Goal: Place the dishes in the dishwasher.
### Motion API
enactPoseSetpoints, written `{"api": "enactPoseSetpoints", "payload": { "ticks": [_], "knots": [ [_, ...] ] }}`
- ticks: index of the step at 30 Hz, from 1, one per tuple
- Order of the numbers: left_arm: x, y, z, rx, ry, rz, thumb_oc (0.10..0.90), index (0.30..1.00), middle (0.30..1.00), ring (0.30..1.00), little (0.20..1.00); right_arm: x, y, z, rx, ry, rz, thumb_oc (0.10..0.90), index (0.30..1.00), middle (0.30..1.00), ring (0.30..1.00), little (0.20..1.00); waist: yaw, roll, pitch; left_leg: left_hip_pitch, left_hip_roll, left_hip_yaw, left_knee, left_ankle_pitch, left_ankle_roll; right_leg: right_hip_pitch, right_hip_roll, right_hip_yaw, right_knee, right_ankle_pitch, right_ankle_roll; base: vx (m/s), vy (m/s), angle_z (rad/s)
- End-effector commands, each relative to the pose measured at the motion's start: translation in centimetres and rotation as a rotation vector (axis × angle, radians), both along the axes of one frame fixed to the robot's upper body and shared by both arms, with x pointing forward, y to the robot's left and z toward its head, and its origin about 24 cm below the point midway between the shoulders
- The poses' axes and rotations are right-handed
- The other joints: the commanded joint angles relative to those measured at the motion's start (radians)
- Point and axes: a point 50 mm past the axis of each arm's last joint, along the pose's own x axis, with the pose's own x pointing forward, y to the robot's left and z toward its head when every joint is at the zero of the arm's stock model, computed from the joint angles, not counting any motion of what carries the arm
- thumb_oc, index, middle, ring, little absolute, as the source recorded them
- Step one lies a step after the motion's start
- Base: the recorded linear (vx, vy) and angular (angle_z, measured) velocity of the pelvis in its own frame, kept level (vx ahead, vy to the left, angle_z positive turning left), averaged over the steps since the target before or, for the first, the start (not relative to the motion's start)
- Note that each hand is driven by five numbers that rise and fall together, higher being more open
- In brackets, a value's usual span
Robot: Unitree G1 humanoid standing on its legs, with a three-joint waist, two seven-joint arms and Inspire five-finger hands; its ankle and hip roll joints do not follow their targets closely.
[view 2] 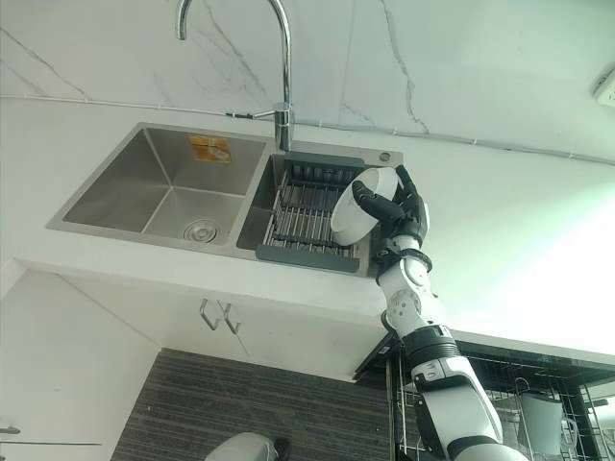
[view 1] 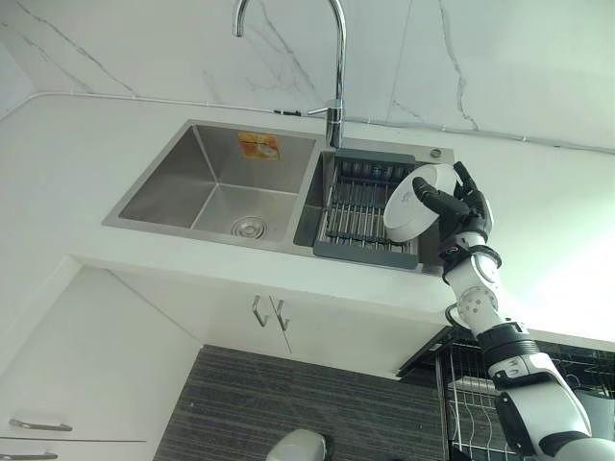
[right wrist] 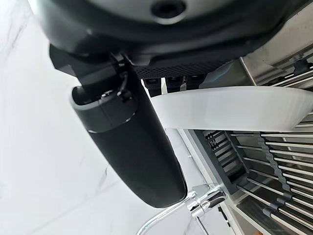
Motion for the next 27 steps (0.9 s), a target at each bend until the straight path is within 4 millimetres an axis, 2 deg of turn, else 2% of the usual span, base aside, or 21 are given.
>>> {"api": "enactPoseSetpoints", "payload": {
  "ticks": [1,3,4,5,6,7,23,25,27],
  "knots": [
    [-2.79,2.47,0.56,0.083,0.116,-0.04,0.8,0.9,0.9,0.9,0.9,0.84,0.44,4.1,0.007,-0.173,-0.011,0.8,0.9,0.9,0.9,0.9,0.014,-0.014,-0.069,-0.045,0.039,0.064,0.0,-0.042,-0.063,0.008,-0.043,0.1,0.114,-0.153,0.061,0.0,0.0,0.0],
    [-2.79,2.47,0.56,0.083,0.117,-0.041,0.8,0.9,0.9,0.9,0.9,0.8,0.52,4.08,-0.064,-0.168,-0.012,0.8,0.9,0.9,0.9,0.9,0.013,-0.014,-0.069,-0.046,0.039,0.065,0.0,-0.042,-0.062,0.007,-0.045,0.099,0.114,-0.152,0.061,0.0,0.0,0.0],
    [-2.78,2.48,0.56,0.084,0.118,-0.041,0.8,0.9,0.9,0.9,0.9,0.81,0.53,4.1,-0.093,-0.166,-0.009,0.723,0.785,0.785,0.785,0.785,0.013,-0.014,-0.068,-0.046,0.039,0.065,0.0,-0.042,-0.062,0.007,-0.045,0.099,0.114,-0.152,0.061,0.0,0.0,0.0],
    [-2.76,2.47,0.56,0.084,0.118,-0.041,0.8,0.9,0.9,0.9,0.9,0.81,0.58,4.14,-0.122,-0.165,-0.009,0.493,0.439,0.439,0.439,0.439,0.013,-0.014,-0.068,-0.047,0.038,0.065,0.0,-0.042,-0.062,0.007,-0.045,0.099,0.114,-0.152,0.061,0.0,0.0,0.0],
    [-2.75,2.48,0.56,0.085,0.118,-0.042,0.8,0.9,0.9,0.9,0.9,0.81,0.67,4.18,-0.158,-0.163,-0.01,0.416,0.324,0.324,0.324,0.324,0.014,-0.015,-0.068,-0.047,0.039,0.065,0.0,-0.042,-0.062,0.006,-0.045,0.099,0.114,-0.151,0.061,0.0,0.0,0.0],
    [-2.7,2.52,0.58,0.086,0.117,-0.042,0.8,0.9,0.9,0.9,0.9,0.81,0.73,4.2,-0.191,-0.161,-0.009,0.4,0.3,0.3,0.3,0.3,0.014,-0.015,-0.067,-0.047,0.038,0.064,0.0,-0.042,-0.062,0.006,-0.045,0.099,0.114,-0.151,0.062,0.0,0.0,0.0],
    [-2.7,2.68,0.64,0.09,0.11,-0.045,0.8,0.9,0.9,0.9,0.9,0.67,0.51,3.61,-0.208,-0.149,0.002,0.4,0.3,0.3,0.3,0.3,0.017,-0.014,-0.056,-0.046,0.035,0.055,0.0,-0.041,-0.063,0.008,-0.043,0.102,0.114,-0.152,0.061,0.0,-0.002,0.01],
    [-2.73,2.7,0.64,0.09,0.107,-0.047,0.8,0.9,0.9,0.9,0.9,0.68,0.66,3.48,-0.144,-0.155,0.033,0.4,0.3,0.3,0.3,0.3,0.017,-0.015,-0.057,-0.045,0.036,0.056,0.0,-0.041,-0.063,0.009,-0.043,0.101,0.114,-0.153,0.061,0.0,0.0,0.0],
    [-2.79,2.71,0.64,0.09,0.107,-0.051,0.8,0.9,0.9,0.9,0.9,0.56,1.07,3.57,0.009,-0.2,0.083,0.4,0.3,0.3,0.3,0.3,0.015,-0.014,-0.058,-0.043,0.04,0.06,0.0,-0.04,-0.064,0.01,-0.043,0.102,0.114,-0.152,0.061,0.0,0.0,0.0]
  ]
}}
